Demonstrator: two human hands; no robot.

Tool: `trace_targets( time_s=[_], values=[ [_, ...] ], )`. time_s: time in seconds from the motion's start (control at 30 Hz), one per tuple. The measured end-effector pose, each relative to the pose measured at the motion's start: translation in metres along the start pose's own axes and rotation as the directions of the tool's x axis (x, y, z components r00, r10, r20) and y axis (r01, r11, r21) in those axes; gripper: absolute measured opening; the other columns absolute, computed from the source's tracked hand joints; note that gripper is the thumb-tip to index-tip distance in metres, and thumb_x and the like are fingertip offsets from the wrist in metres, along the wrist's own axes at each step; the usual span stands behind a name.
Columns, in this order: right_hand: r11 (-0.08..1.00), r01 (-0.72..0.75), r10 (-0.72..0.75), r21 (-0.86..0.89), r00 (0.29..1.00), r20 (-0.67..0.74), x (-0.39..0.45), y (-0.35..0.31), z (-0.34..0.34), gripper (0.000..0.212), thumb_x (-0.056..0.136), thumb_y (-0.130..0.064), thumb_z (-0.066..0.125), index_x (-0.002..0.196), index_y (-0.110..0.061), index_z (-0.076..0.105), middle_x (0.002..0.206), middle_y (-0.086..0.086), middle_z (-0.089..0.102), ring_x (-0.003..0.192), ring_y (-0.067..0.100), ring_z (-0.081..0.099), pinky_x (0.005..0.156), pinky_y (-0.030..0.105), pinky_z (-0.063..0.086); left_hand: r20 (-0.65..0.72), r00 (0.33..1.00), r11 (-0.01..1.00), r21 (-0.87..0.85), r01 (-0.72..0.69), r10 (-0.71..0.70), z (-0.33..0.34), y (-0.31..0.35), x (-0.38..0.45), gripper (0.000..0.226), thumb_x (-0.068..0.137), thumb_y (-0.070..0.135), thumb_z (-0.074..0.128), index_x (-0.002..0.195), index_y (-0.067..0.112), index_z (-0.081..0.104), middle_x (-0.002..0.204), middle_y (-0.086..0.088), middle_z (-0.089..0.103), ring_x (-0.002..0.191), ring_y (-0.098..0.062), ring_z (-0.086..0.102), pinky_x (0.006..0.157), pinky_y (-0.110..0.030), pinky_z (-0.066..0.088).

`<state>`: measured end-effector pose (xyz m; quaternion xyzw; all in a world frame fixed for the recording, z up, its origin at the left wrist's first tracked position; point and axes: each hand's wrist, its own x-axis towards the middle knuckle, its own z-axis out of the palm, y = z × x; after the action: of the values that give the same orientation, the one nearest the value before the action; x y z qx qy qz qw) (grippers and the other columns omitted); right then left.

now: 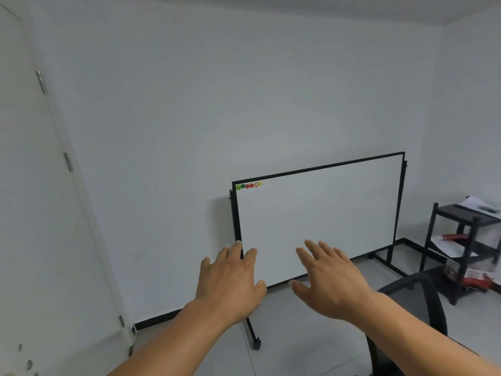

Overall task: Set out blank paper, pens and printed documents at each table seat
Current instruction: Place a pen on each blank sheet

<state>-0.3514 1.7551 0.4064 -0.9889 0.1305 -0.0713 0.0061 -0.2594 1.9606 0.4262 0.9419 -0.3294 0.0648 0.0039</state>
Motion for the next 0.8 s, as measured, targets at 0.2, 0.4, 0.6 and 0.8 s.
trace_targets(
  time_s=[0.2, 0.4, 0.6, 0.8],
  values=[
    [0.992, -0.104, 0.109, -0.065, 0.991, 0.076, 0.102, -0.01, 0.019, 0.071, 0.103, -0.061, 0.042, 0.161, -0.021, 0.034, 0.175, 0.005, 0.024, 0.162, 0.032, 0.019, 0.132, 0.047, 0.018, 0.106, 0.988, 0.994, -0.019, -0.106, 0.108, 0.026, -0.048, 0.111, 0.056, 0.104, 0.057, 0.042, 0.151, 0.028, 0.047, 0.15, 0.0, 0.047, 0.136, -0.025, 0.05, 0.106, -0.049, 0.046],
    [0.977, -0.194, 0.199, -0.092, 0.979, 0.046, 0.192, -0.005, -0.004, 0.061, 0.099, -0.062, 0.046, 0.146, -0.023, 0.049, 0.151, 0.001, 0.049, 0.143, 0.027, 0.044, 0.121, 0.044, 0.035, 0.089, 0.971, 0.975, -0.035, -0.218, 0.22, 0.008, -0.074, 0.228, 0.054, 0.105, 0.055, 0.041, 0.148, 0.025, 0.052, 0.141, -0.002, 0.054, 0.123, -0.028, 0.058, 0.097, -0.045, 0.047],
    [0.937, -0.329, 0.327, -0.114, 0.944, -0.037, 0.243, 0.058, -0.017, 0.055, 0.099, -0.061, 0.048, 0.138, -0.022, 0.053, 0.135, 0.0, 0.055, 0.131, 0.026, 0.052, 0.113, 0.043, 0.043, 0.057, 0.93, 0.932, -0.035, -0.361, 0.362, 0.007, -0.032, 0.329, 0.059, 0.107, 0.057, 0.04, 0.157, 0.025, 0.046, 0.152, -0.002, 0.05, 0.132, -0.028, 0.055, 0.103, -0.046, 0.046],
    [0.916, -0.388, 0.389, -0.105, 0.921, -0.011, 0.303, 0.145, 0.013, 0.051, 0.1, -0.058, 0.05, 0.135, -0.022, 0.054, 0.124, 0.0, 0.057, 0.12, 0.025, 0.057, 0.105, 0.041, 0.048, 0.09, 0.905, 0.91, -0.053, -0.412, 0.415, 0.039, 0.025, 0.438, 0.06, 0.107, 0.057, 0.042, 0.158, 0.026, 0.047, 0.155, -0.001, 0.049, 0.136, -0.028, 0.055, 0.108, -0.045, 0.046]
  ],
)
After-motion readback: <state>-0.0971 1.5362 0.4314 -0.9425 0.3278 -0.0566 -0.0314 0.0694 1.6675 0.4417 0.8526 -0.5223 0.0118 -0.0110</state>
